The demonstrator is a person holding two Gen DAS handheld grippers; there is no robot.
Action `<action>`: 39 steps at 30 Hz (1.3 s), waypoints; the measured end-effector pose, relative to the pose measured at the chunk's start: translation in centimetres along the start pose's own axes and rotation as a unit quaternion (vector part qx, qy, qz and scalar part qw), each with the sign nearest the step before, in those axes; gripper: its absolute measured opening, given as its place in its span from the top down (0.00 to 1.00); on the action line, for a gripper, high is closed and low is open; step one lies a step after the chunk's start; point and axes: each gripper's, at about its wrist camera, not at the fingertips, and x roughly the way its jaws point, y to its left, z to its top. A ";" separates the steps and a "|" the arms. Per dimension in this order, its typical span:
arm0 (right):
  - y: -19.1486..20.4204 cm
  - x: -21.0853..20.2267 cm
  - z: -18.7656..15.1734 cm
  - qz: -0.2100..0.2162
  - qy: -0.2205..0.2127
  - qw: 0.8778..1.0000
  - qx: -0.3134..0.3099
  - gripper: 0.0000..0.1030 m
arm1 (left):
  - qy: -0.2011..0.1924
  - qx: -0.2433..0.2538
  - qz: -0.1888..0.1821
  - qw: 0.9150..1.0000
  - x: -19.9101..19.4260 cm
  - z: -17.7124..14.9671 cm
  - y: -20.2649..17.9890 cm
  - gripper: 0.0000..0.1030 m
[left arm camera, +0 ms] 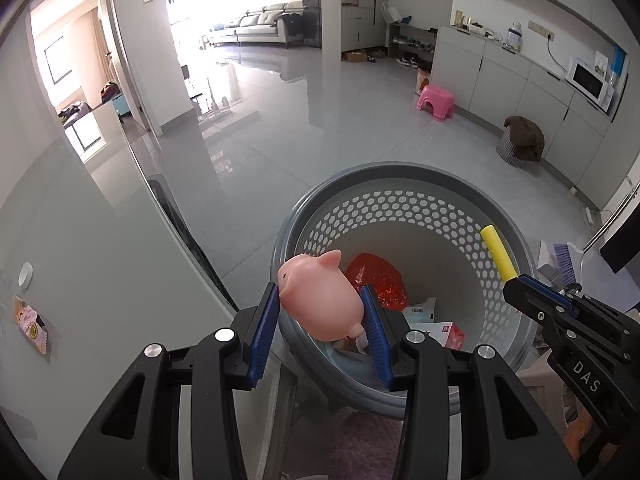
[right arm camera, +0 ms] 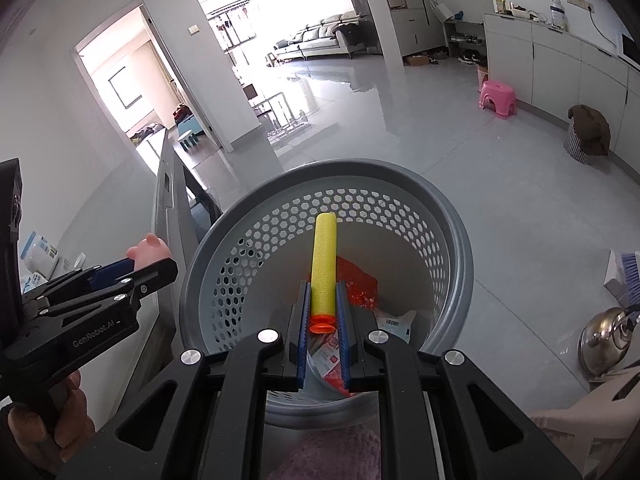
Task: Collect trash
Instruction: 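Carry the pig toy and dart over the grey basket and open both tools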
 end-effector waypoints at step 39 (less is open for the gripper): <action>0.4 -1.5 0.8 -0.009 -0.019 1.000 -0.002 0.55 | 0.004 -0.006 -0.019 1.000 0.1 0.8 0.3 0.45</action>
